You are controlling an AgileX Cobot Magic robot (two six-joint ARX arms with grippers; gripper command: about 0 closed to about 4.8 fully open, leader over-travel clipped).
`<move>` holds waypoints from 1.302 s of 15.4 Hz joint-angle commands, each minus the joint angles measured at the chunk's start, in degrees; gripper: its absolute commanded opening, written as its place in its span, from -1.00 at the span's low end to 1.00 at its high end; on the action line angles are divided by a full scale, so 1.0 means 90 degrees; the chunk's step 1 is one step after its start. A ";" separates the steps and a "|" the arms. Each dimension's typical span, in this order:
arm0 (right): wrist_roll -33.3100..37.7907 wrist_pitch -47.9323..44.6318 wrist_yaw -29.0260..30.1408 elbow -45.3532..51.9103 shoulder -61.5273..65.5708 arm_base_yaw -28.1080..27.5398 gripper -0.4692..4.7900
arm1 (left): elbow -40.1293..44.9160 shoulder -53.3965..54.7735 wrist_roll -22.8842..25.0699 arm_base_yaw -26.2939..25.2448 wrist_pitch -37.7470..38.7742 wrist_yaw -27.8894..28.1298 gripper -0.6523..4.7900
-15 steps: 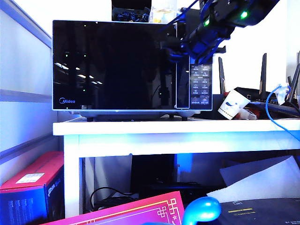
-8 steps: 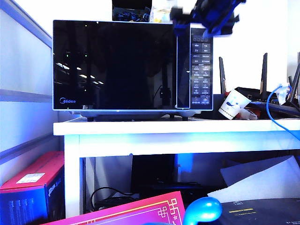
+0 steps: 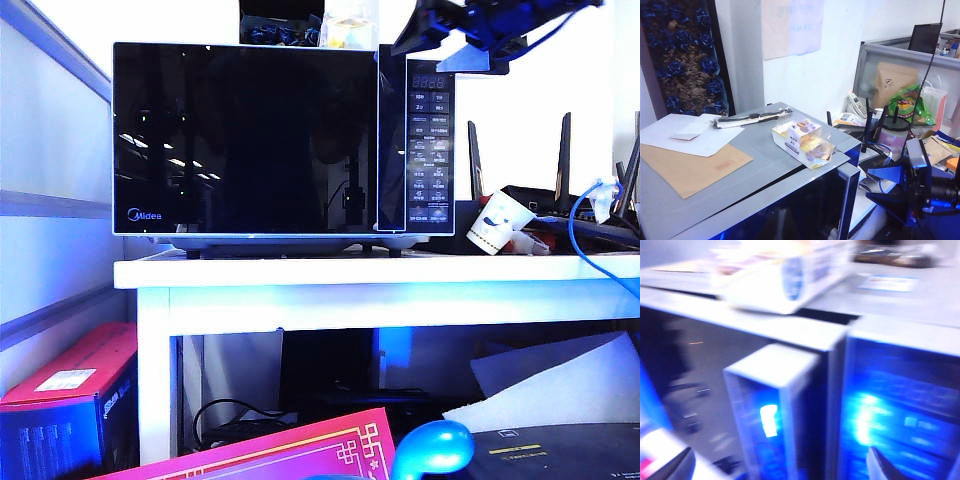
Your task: Open the microwave door, place the box of snacks from the top of the microwave inside, then close the microwave door.
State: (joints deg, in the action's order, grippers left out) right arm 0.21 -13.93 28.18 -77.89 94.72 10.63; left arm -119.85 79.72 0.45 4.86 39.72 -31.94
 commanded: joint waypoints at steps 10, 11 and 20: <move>0.1010 -0.0976 0.2057 -0.0284 0.0716 -0.0015 1.00 | -0.0022 -0.0019 0.0022 0.0005 -0.0041 -0.0027 -0.78; 0.1049 -0.0913 0.2198 -0.0284 0.0687 -0.0015 1.00 | -0.0022 -0.0019 0.0022 0.0005 -0.0041 -0.0027 -0.78; 0.1088 0.1192 0.3772 -0.0352 -0.0352 -0.0112 1.00 | -0.0024 -0.0019 0.0022 0.0005 -0.0044 -0.0024 -0.78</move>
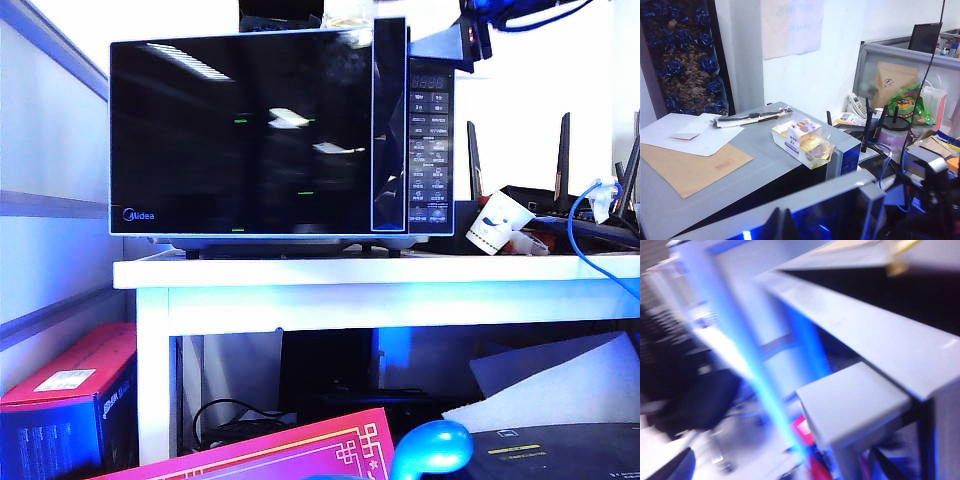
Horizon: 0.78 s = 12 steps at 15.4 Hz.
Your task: Open the microwave door, place the box of snacks from the top of the microwave inside, then close the microwave door.
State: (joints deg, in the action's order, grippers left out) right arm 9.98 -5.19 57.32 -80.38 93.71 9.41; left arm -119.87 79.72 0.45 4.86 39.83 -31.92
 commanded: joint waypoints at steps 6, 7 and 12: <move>0.0063 0.0486 0.0967 -0.0078 -0.1083 -0.0185 1.00 | -0.0019 -0.0019 0.0022 0.0005 -0.0053 -0.0027 -0.78; 0.0061 0.0372 0.0925 -0.0078 -0.1183 -0.0279 1.00 | -0.0019 -0.0019 0.0022 0.0005 -0.0053 -0.0027 -0.78; -0.0860 -0.0153 -0.3067 -0.0068 -0.0967 -0.0262 0.64 | -0.0019 -0.0015 0.0015 0.0007 -0.0044 -0.0029 -0.78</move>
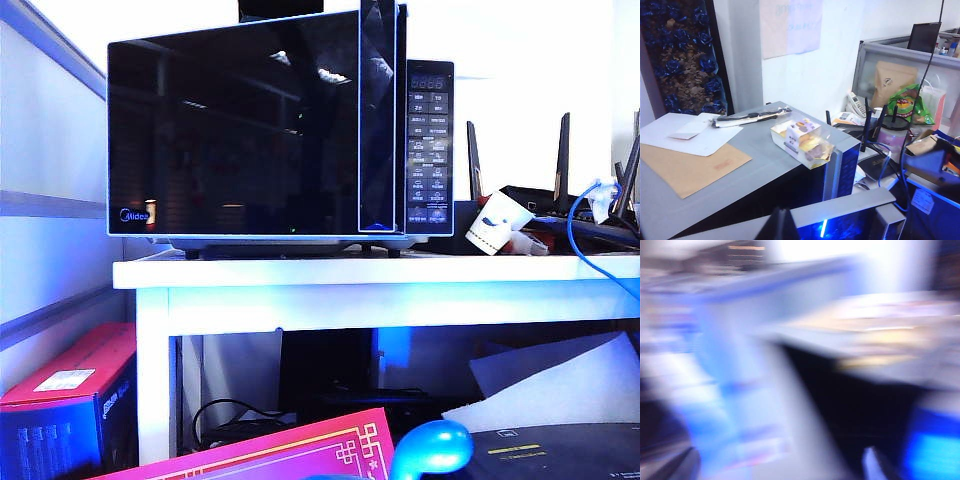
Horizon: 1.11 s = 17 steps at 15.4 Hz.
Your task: Open the microwave door, place the box of snacks from the top of the microwave inside, then close the microwave door.
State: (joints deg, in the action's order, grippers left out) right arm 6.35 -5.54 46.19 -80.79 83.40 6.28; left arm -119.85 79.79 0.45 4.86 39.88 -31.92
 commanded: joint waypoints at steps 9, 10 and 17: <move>-0.0527 -0.0568 -0.2664 -0.0024 0.1579 0.0525 0.53 | -0.0024 -0.0022 0.0019 0.0005 0.0034 -0.0032 -0.78; -0.0544 -0.0578 -0.2465 -0.0029 0.1574 0.0556 0.53 | -0.0022 -0.0022 0.0019 0.0005 0.0039 -0.0032 -0.78; -0.0505 -0.0299 -0.0389 -0.0202 0.1394 0.0556 0.53 | -0.0022 -0.0022 0.0024 0.0007 0.0027 -0.0151 -0.78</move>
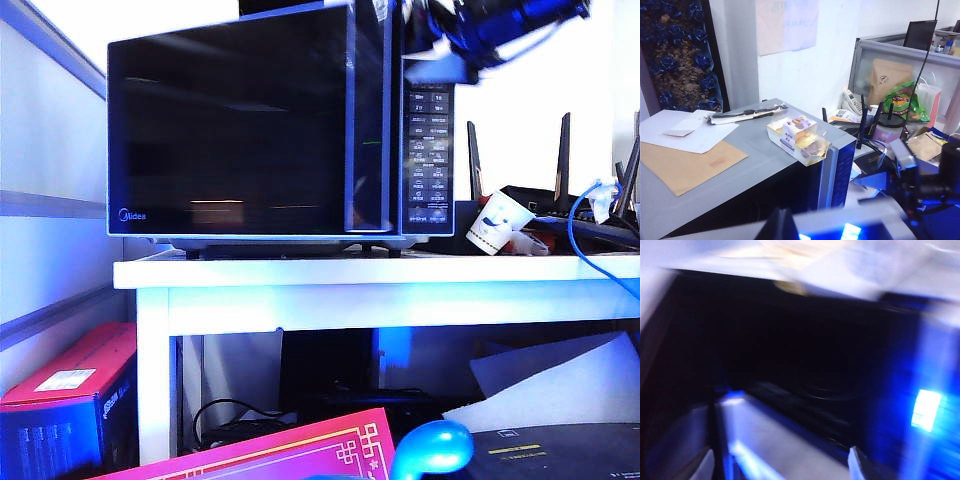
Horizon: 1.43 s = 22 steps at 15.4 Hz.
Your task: Open the microwave door, place the box of snacks from the top of the microwave inside, then close the microwave door.
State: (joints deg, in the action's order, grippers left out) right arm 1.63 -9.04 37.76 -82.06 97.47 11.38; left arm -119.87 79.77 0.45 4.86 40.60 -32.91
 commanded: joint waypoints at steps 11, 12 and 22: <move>0.0158 0.0889 0.1654 -0.0102 -0.0495 0.0646 0.53 | -0.0019 0.0376 0.0051 0.0010 -0.0279 -0.0114 -0.78; 0.0158 0.0894 0.1651 -0.0102 -0.0495 0.0746 0.53 | -0.0019 0.0427 0.0051 0.0010 -0.0316 -0.0194 -0.78; 0.0155 0.1124 0.1671 -0.0104 -0.0495 0.1564 0.53 | -0.0019 0.1035 0.0092 0.0010 -0.0957 -0.0517 -0.78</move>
State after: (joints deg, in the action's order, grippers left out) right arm 2.98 1.23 52.42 -82.74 93.43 25.08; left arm -119.85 88.75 0.64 4.89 32.77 -37.12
